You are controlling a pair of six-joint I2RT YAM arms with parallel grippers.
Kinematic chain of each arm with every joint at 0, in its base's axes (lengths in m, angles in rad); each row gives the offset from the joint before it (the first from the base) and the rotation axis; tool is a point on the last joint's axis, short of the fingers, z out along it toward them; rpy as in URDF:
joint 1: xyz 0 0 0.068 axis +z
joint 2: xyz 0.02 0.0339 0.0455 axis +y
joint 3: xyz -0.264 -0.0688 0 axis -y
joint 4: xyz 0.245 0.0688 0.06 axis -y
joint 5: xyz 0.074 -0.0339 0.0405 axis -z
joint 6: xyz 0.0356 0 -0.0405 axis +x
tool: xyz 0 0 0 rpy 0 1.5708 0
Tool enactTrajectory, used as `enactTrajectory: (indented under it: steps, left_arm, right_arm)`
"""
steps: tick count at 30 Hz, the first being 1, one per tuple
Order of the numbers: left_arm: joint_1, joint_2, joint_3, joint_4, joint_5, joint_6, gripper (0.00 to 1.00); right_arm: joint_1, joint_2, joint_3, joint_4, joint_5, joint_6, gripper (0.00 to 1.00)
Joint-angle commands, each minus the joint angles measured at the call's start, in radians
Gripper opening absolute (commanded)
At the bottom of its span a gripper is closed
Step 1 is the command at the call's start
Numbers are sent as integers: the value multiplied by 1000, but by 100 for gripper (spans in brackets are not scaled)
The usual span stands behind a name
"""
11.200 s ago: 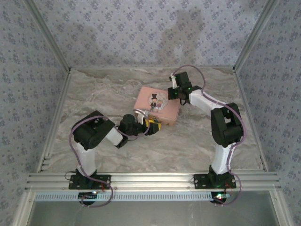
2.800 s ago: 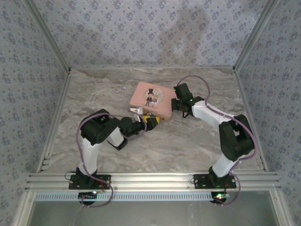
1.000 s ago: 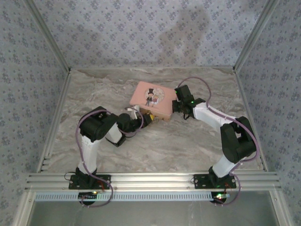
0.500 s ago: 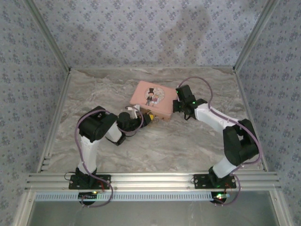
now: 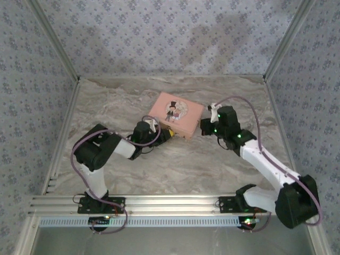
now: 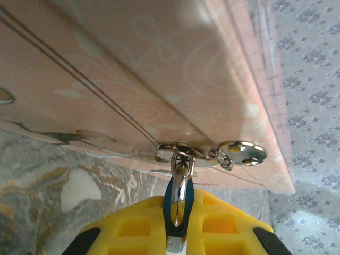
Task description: Unlock the padlock with the key
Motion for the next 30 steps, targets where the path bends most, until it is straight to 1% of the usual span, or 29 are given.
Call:
enactTrajectory:
  steps: [1, 3, 5, 9, 11, 14, 21, 24, 30]
  left_arm:
    - [-33, -47, 41, -153, 20, -40, 3]
    - [-39, -54, 53, -158, 15, -67, 3]
    - [-47, -55, 74, -148, 12, -102, 3]
    - [-61, -58, 133, -172, 5, -139, 3]
    - [-63, -61, 158, -179, -3, -147, 3]
    - [-64, -56, 171, -142, -13, -189, 3]
    - [-72, -61, 198, -79, -25, -261, 3]
    - [-73, -66, 214, -82, -23, -267, 3]
    - [-77, -56, 223, -31, -24, -305, 3]
  right_arm:
    - [-18, -79, -83, 91, -196, 72, 0]
    - [-27, -123, -136, 126, -230, 107, 0]
    - [-39, -158, -201, 196, -272, 172, 0]
    - [-45, -190, -306, 328, -294, 284, 0]
    - [-44, -199, -362, 405, -279, 357, 0]
    - [-36, -199, -430, 509, -257, 436, 0]
    - [-2, -161, -457, 544, -211, 456, 0]
    - [11, -151, -473, 612, -172, 518, 0]
    - [55, -102, -495, 725, -81, 643, 0]
